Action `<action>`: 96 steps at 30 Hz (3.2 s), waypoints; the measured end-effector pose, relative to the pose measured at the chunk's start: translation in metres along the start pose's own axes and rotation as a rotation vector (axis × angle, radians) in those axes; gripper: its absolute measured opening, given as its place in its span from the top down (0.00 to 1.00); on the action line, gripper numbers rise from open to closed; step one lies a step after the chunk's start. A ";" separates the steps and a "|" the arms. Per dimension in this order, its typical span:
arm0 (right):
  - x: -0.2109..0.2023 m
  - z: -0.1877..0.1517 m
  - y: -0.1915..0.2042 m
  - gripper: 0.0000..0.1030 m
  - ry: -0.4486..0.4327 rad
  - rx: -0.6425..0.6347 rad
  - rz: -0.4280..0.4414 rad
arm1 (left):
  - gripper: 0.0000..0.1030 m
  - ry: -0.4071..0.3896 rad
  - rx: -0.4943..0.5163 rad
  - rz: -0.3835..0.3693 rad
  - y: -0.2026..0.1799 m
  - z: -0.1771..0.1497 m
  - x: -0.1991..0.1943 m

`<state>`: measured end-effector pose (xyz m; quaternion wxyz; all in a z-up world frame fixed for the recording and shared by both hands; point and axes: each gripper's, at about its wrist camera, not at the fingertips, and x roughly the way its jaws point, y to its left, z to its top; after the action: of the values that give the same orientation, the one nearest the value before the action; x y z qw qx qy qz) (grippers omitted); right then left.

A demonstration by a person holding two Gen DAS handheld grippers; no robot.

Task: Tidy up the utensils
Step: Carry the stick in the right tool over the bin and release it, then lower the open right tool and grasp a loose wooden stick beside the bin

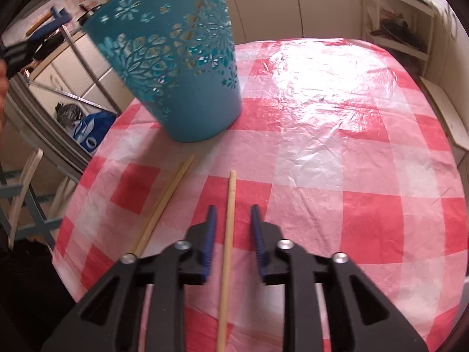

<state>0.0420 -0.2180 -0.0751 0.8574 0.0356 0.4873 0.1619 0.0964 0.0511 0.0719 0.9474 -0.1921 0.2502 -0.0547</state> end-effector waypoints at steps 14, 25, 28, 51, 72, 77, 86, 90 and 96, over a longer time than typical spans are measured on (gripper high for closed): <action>-0.051 0.003 -0.008 0.94 -0.189 0.122 0.174 | 0.38 0.045 -0.026 0.047 0.037 -0.015 0.000; -0.141 0.146 0.034 0.94 -0.651 0.187 0.289 | 0.38 0.071 -0.088 0.105 0.054 -0.012 0.004; -0.125 0.178 0.043 0.94 -0.697 0.195 0.158 | 0.38 0.059 -0.062 0.124 0.050 -0.012 0.003; -0.078 0.177 0.075 0.78 -0.539 0.038 -0.081 | 0.33 0.073 0.037 0.169 0.031 -0.016 0.004; 0.000 0.019 0.063 0.76 -0.117 0.093 -0.095 | 0.23 0.148 0.093 0.198 0.029 -0.028 0.012; 0.015 0.013 0.070 0.77 -0.088 0.054 -0.135 | 0.23 0.161 0.108 0.193 0.027 -0.029 0.014; 0.018 0.011 0.076 0.91 -0.042 -0.067 -0.186 | 0.22 0.208 0.168 0.197 0.023 -0.043 0.021; 0.006 0.005 0.052 0.94 -0.024 -0.044 -0.196 | 0.22 0.321 0.273 0.192 0.009 -0.081 0.037; -0.005 -0.006 0.029 0.94 -0.037 0.029 -0.186 | 0.22 0.472 0.455 0.166 -0.024 -0.148 0.060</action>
<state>0.0272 -0.1930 -0.0680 0.8768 0.0056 0.4750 0.0740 0.0754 -0.0325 -0.0650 0.8831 0.0630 0.4589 -0.0748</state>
